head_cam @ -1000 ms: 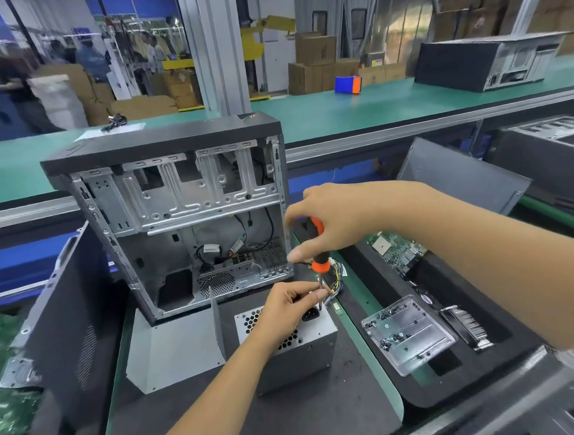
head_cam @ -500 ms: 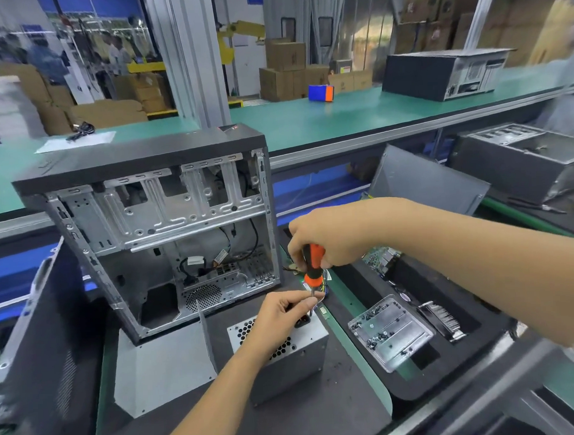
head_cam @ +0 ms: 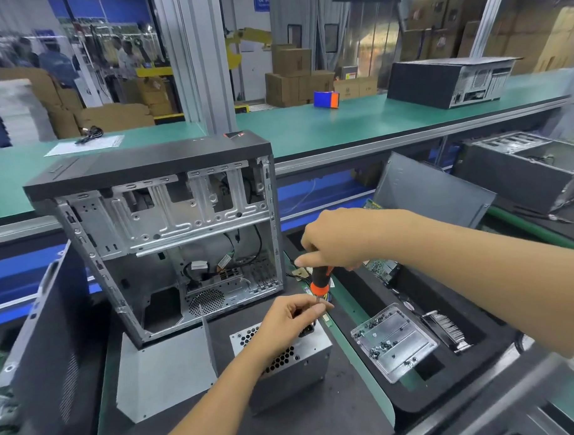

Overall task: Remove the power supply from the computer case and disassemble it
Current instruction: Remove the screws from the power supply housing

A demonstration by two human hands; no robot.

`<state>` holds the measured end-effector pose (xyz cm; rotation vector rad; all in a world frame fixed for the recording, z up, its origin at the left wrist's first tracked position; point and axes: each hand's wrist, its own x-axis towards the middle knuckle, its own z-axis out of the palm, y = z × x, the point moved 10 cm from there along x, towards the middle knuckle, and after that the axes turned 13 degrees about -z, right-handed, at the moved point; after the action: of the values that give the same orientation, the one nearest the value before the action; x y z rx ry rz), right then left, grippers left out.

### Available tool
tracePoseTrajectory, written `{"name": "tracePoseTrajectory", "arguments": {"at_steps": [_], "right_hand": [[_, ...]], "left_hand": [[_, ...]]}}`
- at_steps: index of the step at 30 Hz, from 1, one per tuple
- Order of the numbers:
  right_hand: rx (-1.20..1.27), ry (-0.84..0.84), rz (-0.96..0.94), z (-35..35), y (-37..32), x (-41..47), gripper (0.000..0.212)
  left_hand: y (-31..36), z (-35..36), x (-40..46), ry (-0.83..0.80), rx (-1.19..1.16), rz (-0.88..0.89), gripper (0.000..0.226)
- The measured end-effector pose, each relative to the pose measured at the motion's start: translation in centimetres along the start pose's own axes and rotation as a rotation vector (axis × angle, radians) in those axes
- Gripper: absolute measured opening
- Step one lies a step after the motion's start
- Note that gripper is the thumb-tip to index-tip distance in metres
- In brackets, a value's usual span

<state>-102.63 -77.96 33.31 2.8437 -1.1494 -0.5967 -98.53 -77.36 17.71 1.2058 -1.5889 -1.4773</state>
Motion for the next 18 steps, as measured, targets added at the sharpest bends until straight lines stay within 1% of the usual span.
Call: {"name": "tracePoseTrajectory", "arguments": {"at_steps": [1,3,4,6,8,9,11,12,13,14,16,17,18], "right_hand": [[-0.019,-0.02,-0.036,0.0,-0.2,0.0,0.035],[0.059,-0.054,-0.103,0.1,-0.7,-0.1,0.017],[0.091,-0.065,-0.139,0.1,-0.9,-0.3,0.013],[0.112,-0.086,-0.18,0.0,-1.3,-0.4,0.023],[0.144,-0.086,-0.165,0.0,-1.1,-0.5,0.023],[0.172,-0.089,-0.124,0.0,-0.7,-0.6,0.031],[0.18,-0.059,0.003,-0.3,0.4,-0.9,0.058],[0.148,-0.042,0.06,-0.5,0.8,-1.0,0.067],[0.103,-0.041,0.103,-0.5,1.1,-1.0,0.071],[0.058,-0.043,0.12,-0.4,1.2,-1.0,0.07],[-0.012,-0.025,0.095,-0.4,1.1,-0.5,0.061],[-0.032,-0.025,0.065,-0.4,1.0,-0.4,0.054],[-0.029,-0.027,0.015,-0.5,0.6,-0.4,0.042]], "left_hand": [[0.3,0.1,0.2,-0.018,-0.005,0.014,0.018],[0.5,0.3,0.7,-0.026,-0.038,0.03,0.023],[0.3,0.4,1.0,-0.019,-0.063,0.025,0.029],[-0.1,0.3,1.4,0.003,-0.103,0.015,0.039],[-0.4,0.1,1.6,0.01,-0.115,0.02,0.045],[-0.5,0.1,1.7,0.009,-0.114,0.022,0.045],[-0.6,0.0,1.8,0.019,-0.119,0.022,0.044],[-0.6,-0.1,1.7,0.022,-0.127,0.02,0.042],[-0.6,-0.1,1.7,0.024,-0.133,0.018,0.04],[-0.6,-0.1,1.7,0.023,-0.134,0.015,0.038],[-0.7,-0.1,1.6,0.019,-0.131,0.011,0.037],[-0.7,-0.1,1.6,0.018,-0.138,0.007,0.037],[-0.8,-0.2,1.6,0.017,-0.152,0.001,0.038]]}}
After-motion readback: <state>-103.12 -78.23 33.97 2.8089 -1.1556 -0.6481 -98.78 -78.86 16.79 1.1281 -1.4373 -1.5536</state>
